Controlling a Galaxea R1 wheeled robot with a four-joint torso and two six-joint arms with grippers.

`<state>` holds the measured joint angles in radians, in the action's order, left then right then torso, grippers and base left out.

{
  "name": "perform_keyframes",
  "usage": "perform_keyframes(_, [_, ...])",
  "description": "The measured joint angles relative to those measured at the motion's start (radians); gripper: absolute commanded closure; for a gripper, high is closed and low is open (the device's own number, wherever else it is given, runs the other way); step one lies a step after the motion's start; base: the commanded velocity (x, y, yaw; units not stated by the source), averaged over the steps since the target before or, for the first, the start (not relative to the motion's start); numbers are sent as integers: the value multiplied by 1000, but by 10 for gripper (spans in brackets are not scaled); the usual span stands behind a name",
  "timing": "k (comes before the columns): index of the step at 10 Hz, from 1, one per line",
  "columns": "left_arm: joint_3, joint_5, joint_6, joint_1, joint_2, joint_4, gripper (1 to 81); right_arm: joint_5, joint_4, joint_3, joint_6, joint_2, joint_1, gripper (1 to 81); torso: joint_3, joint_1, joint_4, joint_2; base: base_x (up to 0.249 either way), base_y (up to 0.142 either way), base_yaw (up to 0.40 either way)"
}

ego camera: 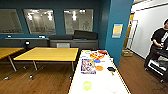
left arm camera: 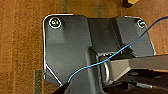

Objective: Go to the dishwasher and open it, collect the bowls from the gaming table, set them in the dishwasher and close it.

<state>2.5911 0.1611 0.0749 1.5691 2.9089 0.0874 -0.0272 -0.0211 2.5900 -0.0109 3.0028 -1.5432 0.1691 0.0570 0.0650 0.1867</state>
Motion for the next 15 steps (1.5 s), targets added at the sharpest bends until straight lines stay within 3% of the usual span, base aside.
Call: perform_keyframes(15, [0,3,0,-5,9,-1,10,-2,3,0,0,-18,8,10,0,0,0,0,27,0,0])
